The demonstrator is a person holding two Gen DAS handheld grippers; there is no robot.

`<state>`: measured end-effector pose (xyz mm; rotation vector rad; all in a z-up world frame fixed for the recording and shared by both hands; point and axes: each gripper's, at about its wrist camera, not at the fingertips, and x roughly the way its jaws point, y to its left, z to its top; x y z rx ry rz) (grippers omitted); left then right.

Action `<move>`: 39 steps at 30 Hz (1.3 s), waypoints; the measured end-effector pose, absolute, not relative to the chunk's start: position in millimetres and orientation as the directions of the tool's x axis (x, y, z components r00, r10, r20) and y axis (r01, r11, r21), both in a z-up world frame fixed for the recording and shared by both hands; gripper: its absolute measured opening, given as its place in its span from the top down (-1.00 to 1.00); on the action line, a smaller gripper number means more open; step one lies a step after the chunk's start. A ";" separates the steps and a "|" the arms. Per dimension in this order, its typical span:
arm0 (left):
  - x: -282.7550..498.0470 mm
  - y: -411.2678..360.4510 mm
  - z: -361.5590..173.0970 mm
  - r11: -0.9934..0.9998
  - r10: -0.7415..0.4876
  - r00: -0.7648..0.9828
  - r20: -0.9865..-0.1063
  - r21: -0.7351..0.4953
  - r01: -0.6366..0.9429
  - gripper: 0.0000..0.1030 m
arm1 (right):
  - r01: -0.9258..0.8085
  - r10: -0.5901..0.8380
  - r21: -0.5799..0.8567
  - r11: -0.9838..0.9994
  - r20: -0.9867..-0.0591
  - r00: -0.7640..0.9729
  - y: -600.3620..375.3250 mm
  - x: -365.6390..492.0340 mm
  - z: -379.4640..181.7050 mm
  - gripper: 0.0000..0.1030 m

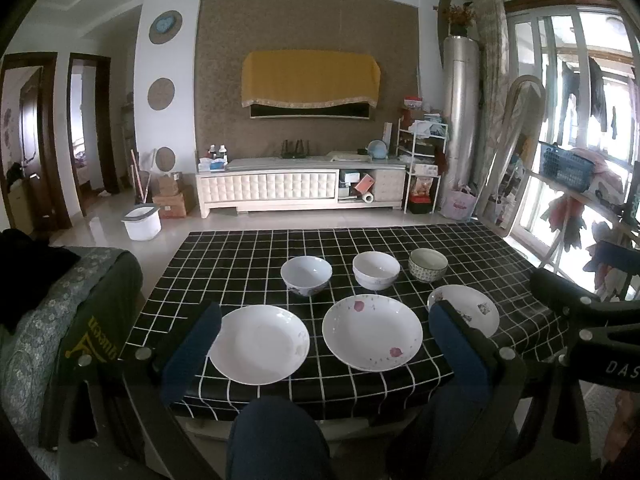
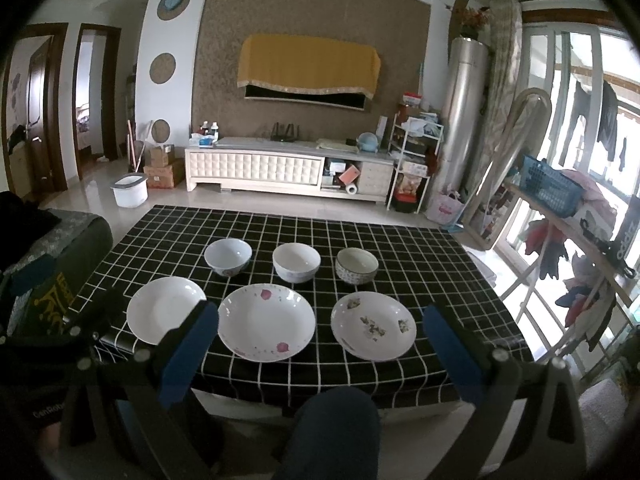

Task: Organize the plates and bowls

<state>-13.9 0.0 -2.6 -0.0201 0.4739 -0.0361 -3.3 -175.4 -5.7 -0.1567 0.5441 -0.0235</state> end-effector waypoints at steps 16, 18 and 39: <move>15.3 21.1 -7.5 0.999 -0.031 0.875 -0.483 -0.043 0.012 -1.00 | -0.055 -0.068 -0.215 0.975 -0.529 0.846 -157.1 26.6 -7.8 -1.00; 28.3 30.5 -10.2 0.999 -0.027 0.866 -0.500 -0.051 0.001 -1.00 | -0.061 -0.074 -0.232 0.971 -0.532 0.844 -150.2 40.0 -9.5 -1.00; 162.9 157.4 -84.4 0.985 0.066 0.651 -0.756 -0.057 -0.166 -1.00 | -0.384 0.224 -0.044 0.922 -0.748 0.624 -40.8 200.1 -76.5 -1.00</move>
